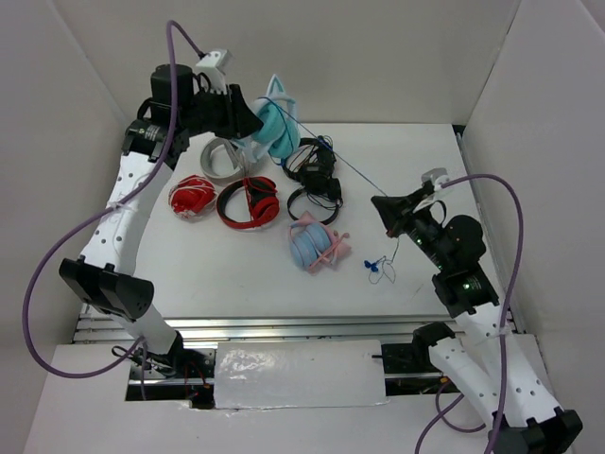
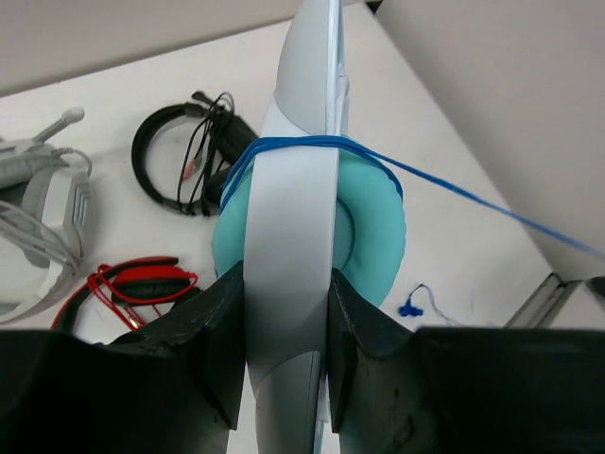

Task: Wrap the headphones

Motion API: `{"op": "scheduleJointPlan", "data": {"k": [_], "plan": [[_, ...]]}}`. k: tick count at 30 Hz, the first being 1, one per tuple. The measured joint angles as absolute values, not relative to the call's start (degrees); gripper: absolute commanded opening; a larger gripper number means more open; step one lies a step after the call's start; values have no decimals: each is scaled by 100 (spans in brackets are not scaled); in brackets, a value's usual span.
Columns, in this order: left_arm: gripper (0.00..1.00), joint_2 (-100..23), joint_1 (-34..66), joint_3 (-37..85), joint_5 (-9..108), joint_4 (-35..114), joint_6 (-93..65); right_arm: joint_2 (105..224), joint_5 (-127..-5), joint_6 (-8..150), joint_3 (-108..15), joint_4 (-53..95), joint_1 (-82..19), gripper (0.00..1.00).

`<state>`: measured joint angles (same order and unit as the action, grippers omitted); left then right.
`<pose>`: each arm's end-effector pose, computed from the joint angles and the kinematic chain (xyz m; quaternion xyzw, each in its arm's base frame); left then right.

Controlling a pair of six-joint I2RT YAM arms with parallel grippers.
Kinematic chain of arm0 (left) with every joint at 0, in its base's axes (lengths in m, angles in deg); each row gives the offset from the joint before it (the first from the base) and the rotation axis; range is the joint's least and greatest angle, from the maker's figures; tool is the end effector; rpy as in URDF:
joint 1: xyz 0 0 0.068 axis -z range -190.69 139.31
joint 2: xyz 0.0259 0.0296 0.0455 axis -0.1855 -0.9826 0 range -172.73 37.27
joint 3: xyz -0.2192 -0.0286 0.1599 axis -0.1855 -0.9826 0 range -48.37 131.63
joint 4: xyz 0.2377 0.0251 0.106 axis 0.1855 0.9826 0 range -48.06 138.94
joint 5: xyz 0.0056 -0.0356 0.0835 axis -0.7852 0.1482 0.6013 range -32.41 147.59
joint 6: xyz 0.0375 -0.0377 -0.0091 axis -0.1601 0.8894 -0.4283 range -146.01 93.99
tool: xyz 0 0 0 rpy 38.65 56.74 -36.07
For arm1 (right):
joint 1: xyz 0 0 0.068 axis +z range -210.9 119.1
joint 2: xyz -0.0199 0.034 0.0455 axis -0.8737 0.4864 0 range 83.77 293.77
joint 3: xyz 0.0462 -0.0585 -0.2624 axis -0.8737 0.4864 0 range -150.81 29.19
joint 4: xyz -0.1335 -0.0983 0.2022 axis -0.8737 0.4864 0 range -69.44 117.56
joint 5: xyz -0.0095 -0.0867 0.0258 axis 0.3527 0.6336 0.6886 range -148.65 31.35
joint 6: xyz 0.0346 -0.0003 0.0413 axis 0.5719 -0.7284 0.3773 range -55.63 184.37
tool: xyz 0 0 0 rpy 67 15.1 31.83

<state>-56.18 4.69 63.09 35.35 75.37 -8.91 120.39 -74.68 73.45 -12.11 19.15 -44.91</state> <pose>0.3373 -0.1068 0.4814 0.1051 0.7823 -0.3135 0.5279 0.1464 0.0522 0.3623 -0.1434 0.6546 0.2508 0.6986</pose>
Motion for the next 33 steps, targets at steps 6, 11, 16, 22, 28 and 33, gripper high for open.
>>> {"op": "scheduleJointPlan", "data": {"k": [6,11,16,22,28,33], "plan": [[0,-5701,-76,6910,2451,7507,-338,12468,-7743,7387,-240,1279,-3815,0],[0,-5701,-279,6871,1487,6729,326,13427,-7905,7120,136,597,-3343,0],[0,-5662,-205,6602,801,6055,785,14360,-8069,6890,199,-159,-3009,0],[0,-5552,1,6180,110,5393,1194,15409,-8032,6648,-70,-723,-2935,0],[0,-5430,416,5876,-504,4709,1448,16164,-8010,6436,-793,-920,-3254,0],[0,-5225,587,5876,-519,5072,1109,16310,-8196,6440,-990,-1171,-3811,0]]}}
